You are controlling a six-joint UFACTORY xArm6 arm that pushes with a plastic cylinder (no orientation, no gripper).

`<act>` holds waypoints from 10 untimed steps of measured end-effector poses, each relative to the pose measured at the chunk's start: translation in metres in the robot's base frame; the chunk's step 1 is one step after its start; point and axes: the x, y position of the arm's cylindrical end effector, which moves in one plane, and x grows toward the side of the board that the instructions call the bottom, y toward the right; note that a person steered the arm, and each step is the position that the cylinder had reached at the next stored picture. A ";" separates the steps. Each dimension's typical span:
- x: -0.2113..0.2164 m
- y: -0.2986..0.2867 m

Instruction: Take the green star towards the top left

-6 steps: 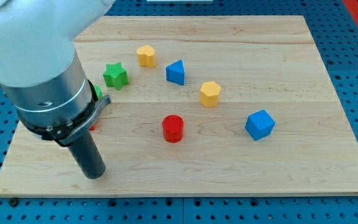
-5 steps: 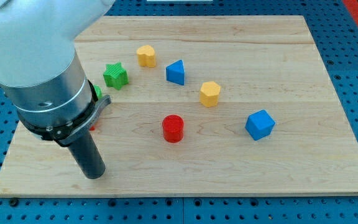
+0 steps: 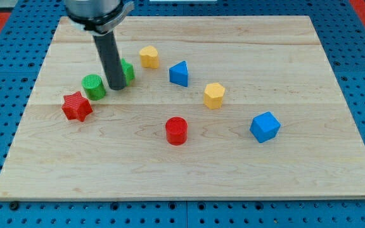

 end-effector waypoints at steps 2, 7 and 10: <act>-0.032 0.025; -0.130 0.002; -0.049 0.025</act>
